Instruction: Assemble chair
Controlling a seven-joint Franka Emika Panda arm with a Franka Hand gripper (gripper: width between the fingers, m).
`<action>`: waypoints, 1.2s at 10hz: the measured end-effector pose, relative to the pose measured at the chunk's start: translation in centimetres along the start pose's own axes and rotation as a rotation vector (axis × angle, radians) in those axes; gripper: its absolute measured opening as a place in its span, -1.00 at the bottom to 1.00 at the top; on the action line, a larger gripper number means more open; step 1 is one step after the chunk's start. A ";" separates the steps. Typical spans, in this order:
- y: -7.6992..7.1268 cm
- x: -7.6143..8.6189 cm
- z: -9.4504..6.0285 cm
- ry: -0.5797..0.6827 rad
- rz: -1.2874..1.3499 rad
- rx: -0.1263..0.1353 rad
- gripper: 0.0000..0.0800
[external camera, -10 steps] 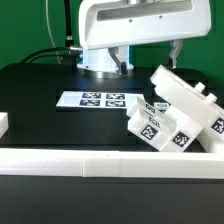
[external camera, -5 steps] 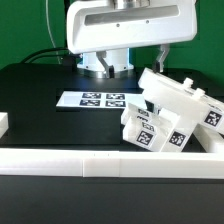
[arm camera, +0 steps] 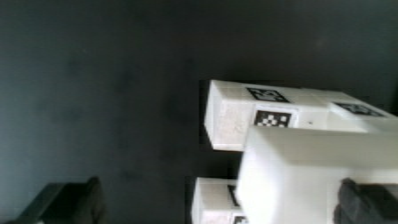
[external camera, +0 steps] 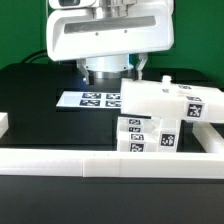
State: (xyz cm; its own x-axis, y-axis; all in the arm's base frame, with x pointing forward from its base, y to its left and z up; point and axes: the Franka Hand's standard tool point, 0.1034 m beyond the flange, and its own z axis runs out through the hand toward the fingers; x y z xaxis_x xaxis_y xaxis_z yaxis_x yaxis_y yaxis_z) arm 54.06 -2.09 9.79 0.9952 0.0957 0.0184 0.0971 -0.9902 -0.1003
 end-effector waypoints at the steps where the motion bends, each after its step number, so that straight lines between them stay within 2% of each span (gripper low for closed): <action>1: 0.3 -0.2 0.1 0.000 0.003 -0.001 0.62; 4: 1.1 -0.7 0.3 0.010 0.006 -0.011 0.62; 6: 0.1 -1.6 -0.8 -0.004 0.032 0.012 0.62; 8: -2.0 -2.4 -2.5 0.000 0.067 0.030 0.62; 10: -4.7 -2.7 -3.4 -0.003 0.121 0.046 0.62; 12: -9.4 -2.3 -1.9 -0.011 0.206 0.032 0.62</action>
Offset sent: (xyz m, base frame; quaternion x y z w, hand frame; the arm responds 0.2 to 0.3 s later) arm -0.0158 -0.0109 -0.0066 -0.0090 0.0097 -0.0109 0.9999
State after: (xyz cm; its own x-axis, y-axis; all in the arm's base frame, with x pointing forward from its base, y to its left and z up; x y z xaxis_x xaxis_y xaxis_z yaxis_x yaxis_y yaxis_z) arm 50.86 6.75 12.59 0.9941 -0.1075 -0.0162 -0.1087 -0.9852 -0.1325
